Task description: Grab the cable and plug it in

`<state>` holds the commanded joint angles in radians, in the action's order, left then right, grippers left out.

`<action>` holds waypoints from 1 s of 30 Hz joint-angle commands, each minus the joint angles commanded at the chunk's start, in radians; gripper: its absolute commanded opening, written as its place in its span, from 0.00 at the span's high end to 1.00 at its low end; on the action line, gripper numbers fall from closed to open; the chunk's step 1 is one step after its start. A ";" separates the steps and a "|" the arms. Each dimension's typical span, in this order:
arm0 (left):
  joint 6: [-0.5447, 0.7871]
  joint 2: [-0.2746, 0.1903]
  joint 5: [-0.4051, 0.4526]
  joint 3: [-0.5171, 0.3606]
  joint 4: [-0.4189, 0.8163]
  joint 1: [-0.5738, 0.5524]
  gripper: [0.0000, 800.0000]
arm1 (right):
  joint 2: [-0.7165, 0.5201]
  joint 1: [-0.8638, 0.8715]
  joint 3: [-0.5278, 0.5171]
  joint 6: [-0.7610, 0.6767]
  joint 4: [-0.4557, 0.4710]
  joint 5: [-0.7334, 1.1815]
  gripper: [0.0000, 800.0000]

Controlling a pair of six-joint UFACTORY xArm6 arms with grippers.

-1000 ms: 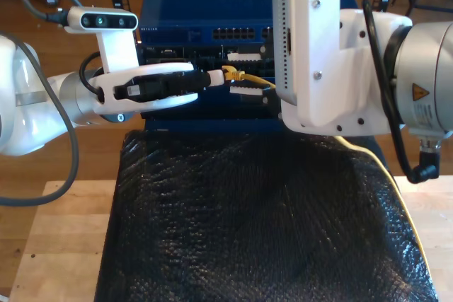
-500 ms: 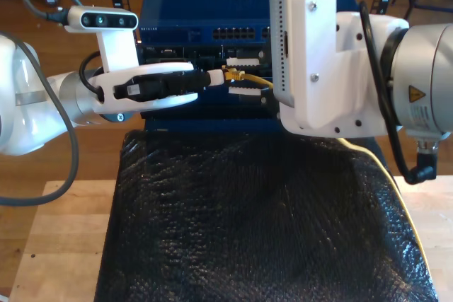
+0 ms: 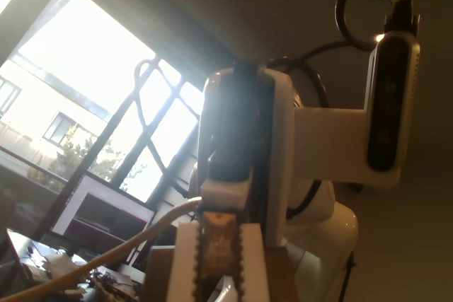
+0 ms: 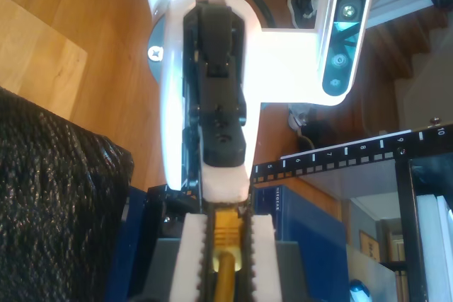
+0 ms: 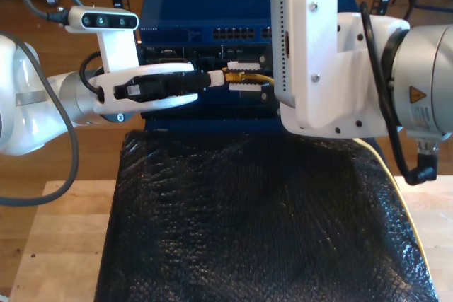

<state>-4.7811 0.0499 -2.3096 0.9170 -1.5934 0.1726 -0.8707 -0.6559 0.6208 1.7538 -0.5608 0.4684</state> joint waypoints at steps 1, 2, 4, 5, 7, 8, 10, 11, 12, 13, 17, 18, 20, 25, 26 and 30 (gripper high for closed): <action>0.000 0.000 -0.009 0.000 0.000 0.000 0.79 | 0.000 0.000 0.000 0.000 0.000 0.000 0.97; 0.000 0.000 -0.012 0.000 0.000 0.000 0.78 | 0.000 0.000 0.000 0.000 0.000 0.000 0.97; 0.000 0.002 -0.014 0.002 0.000 -0.002 0.75 | 0.000 0.000 0.000 0.000 0.000 0.000 0.98; 0.000 0.002 -0.015 0.002 0.000 -0.002 0.75 | 0.000 0.000 0.000 0.000 0.000 0.000 0.98; 0.000 0.002 -0.015 0.002 0.000 -0.002 0.75 | 0.000 0.000 0.000 -0.002 0.000 0.000 0.99; 0.000 0.002 -0.015 0.002 0.000 -0.002 0.74 | 0.000 0.000 0.000 -0.002 0.000 0.000 0.99; 0.000 0.002 -0.015 0.002 0.000 -0.002 0.72 | 0.000 0.000 0.000 -0.002 -0.002 0.000 1.00; 0.000 0.002 -0.015 0.002 0.000 0.000 0.71 | 0.002 0.000 0.000 -0.002 0.000 0.000 1.00; 0.000 0.002 -0.015 0.002 -0.002 0.000 0.69 | 0.002 0.000 0.000 -0.002 -0.002 0.000 1.00; 0.000 0.002 -0.015 0.002 -0.002 0.000 0.67 | 0.002 0.000 0.000 -0.002 -0.002 0.000 1.00; 0.002 0.002 -0.014 0.002 -0.003 0.000 0.54 | 0.003 0.000 0.000 -0.009 -0.003 0.000 1.00; 0.002 0.000 -0.012 0.002 -0.003 0.000 0.49 | 0.003 0.000 0.002 -0.020 -0.003 -0.002 1.00; 0.003 0.000 -0.009 0.003 -0.005 0.002 0.40 | 0.005 0.002 0.003 -0.049 -0.002 -0.002 1.00; 0.002 -0.002 -0.002 0.005 -0.011 0.006 0.29 | 0.008 0.005 0.008 -0.068 -0.002 -0.002 1.00; 0.000 -0.002 0.008 0.005 -0.012 0.008 0.24 | 0.011 0.006 0.008 -0.068 -0.002 -0.002 1.00; 0.000 -0.005 0.040 0.005 -0.012 0.015 0.03 | 0.023 0.008 0.009 -0.071 0.000 -0.002 1.00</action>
<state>-4.7811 0.0453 -2.2697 0.9216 -1.6057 0.1880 -0.8477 -0.6483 0.6300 1.6832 -0.5608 0.4668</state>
